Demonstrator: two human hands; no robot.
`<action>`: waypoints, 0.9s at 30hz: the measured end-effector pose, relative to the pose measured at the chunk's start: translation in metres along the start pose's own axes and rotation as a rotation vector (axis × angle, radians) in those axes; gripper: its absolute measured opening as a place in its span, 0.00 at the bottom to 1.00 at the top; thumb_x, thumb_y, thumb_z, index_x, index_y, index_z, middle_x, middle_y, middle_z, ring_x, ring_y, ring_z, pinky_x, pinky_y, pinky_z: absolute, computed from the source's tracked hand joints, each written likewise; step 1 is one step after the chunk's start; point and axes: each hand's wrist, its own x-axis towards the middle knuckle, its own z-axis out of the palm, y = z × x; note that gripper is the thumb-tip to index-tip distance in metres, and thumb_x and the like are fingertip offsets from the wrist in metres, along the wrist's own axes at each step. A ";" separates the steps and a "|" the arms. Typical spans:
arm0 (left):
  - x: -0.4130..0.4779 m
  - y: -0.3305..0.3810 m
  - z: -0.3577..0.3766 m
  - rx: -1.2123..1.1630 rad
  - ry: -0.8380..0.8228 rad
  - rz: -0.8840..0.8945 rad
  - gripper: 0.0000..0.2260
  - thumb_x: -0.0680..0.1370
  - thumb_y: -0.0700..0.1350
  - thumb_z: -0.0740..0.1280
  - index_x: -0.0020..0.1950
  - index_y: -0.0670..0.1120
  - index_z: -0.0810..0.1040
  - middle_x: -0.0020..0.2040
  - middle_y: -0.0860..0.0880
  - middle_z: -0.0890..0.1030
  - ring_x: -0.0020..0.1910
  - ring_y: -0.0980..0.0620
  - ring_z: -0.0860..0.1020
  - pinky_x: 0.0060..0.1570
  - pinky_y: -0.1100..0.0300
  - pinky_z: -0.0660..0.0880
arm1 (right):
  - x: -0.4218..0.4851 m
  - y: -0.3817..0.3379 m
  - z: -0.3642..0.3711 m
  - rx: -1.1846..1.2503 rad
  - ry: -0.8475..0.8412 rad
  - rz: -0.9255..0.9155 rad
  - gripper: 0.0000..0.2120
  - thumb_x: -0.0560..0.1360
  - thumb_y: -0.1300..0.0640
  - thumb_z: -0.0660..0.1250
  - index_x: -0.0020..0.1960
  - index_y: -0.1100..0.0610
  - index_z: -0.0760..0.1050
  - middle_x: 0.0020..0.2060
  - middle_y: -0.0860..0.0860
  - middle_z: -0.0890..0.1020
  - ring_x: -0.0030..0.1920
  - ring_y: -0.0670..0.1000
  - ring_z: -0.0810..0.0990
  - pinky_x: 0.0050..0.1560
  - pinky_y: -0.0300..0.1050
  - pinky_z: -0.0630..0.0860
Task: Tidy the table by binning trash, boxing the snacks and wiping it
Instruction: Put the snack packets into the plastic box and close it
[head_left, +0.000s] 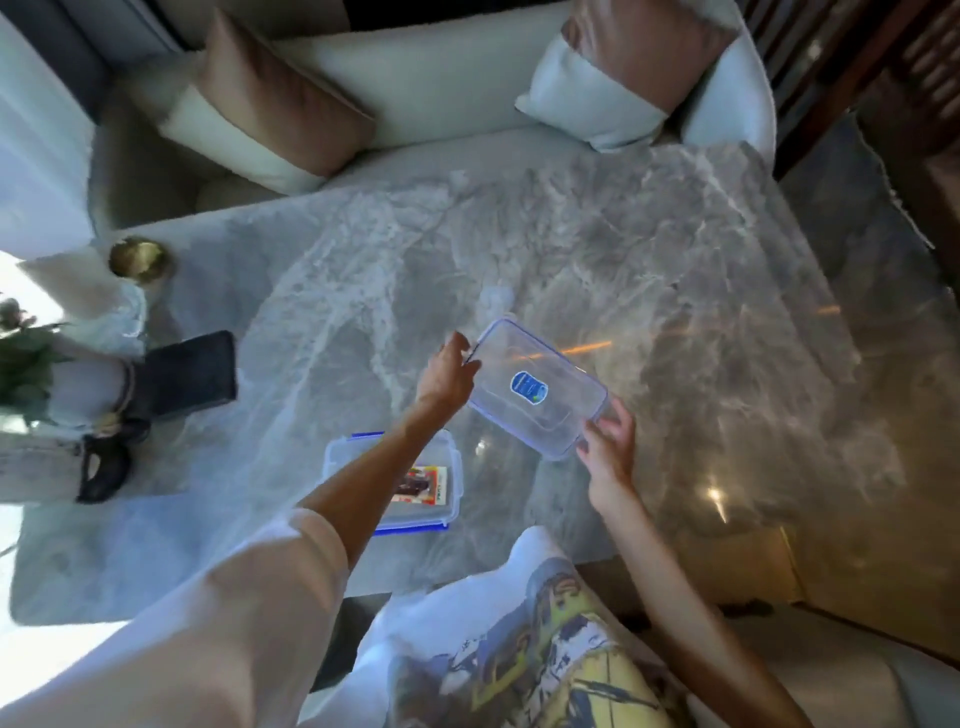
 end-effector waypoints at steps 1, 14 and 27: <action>-0.002 -0.010 -0.016 -0.032 0.021 -0.040 0.13 0.76 0.41 0.67 0.58 0.39 0.72 0.56 0.37 0.80 0.55 0.37 0.78 0.51 0.49 0.72 | 0.003 -0.011 0.013 -0.046 -0.047 -0.057 0.24 0.73 0.73 0.64 0.66 0.56 0.68 0.41 0.50 0.78 0.39 0.44 0.77 0.40 0.40 0.74; -0.111 -0.206 -0.083 -0.054 0.016 -0.486 0.10 0.77 0.40 0.63 0.52 0.34 0.78 0.50 0.33 0.82 0.51 0.37 0.80 0.47 0.51 0.74 | -0.076 0.075 0.133 -0.744 -0.298 -0.132 0.15 0.71 0.62 0.72 0.57 0.59 0.78 0.49 0.52 0.83 0.50 0.53 0.81 0.53 0.44 0.76; -0.115 -0.222 -0.067 -0.027 -0.016 -0.441 0.12 0.74 0.40 0.64 0.53 0.34 0.78 0.54 0.34 0.79 0.52 0.36 0.78 0.51 0.51 0.75 | -0.093 0.104 0.116 -0.805 -0.169 -0.136 0.15 0.73 0.64 0.69 0.60 0.63 0.77 0.55 0.58 0.83 0.54 0.56 0.81 0.56 0.45 0.74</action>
